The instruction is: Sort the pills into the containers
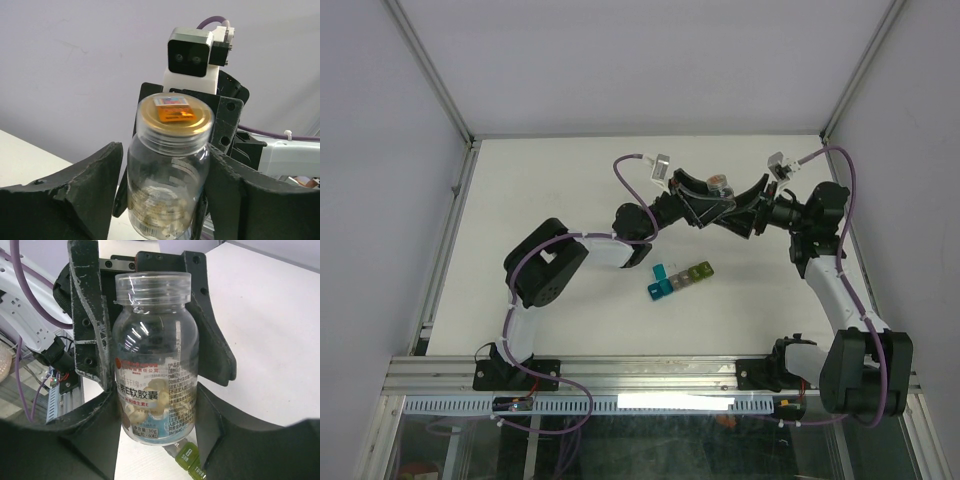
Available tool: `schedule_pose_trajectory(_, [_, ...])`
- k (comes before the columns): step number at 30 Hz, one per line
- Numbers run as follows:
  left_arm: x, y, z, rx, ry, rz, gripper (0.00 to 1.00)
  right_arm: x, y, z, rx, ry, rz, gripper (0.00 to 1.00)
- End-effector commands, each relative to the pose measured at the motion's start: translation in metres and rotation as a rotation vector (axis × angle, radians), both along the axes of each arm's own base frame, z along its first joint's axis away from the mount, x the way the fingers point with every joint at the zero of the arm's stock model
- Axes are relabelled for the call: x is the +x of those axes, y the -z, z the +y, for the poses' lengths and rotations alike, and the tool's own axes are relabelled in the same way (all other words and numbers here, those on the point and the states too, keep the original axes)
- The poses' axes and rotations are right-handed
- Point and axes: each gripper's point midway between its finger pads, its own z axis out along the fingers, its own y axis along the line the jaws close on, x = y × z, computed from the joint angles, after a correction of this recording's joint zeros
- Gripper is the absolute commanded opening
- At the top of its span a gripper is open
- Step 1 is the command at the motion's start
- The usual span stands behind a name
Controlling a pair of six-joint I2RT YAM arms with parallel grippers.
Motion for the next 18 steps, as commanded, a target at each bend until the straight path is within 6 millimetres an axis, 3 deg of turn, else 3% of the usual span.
schedule_pose_trajectory(1, [-0.016,-0.052,0.021,-0.174,-0.016,-0.146,0.55,-0.002,-0.005,0.002,-0.007,-0.017,-0.041,0.08])
schedule_pose_trajectory(5, [-0.015,-0.051,0.022,-0.160,-0.009,-0.157,0.23,-0.004,-0.004,0.001,-0.023,-0.017,-0.053,0.44])
schedule_pose_trajectory(9, [-0.009,-0.050,0.030,-0.122,0.012,-0.185,0.12,-0.003,0.000,-0.010,-0.139,-0.024,-0.170,0.76])
schedule_pose_trajectory(14, [-0.002,-0.041,0.041,0.059,0.106,-0.316,0.10,-0.013,-0.011,-0.033,-0.223,-0.022,-0.247,0.83])
schedule_pose_trajectory(18, [-0.008,-0.003,0.040,0.347,0.245,-0.486,0.11,-0.020,-0.023,-0.035,-0.228,0.000,-0.291,0.83])
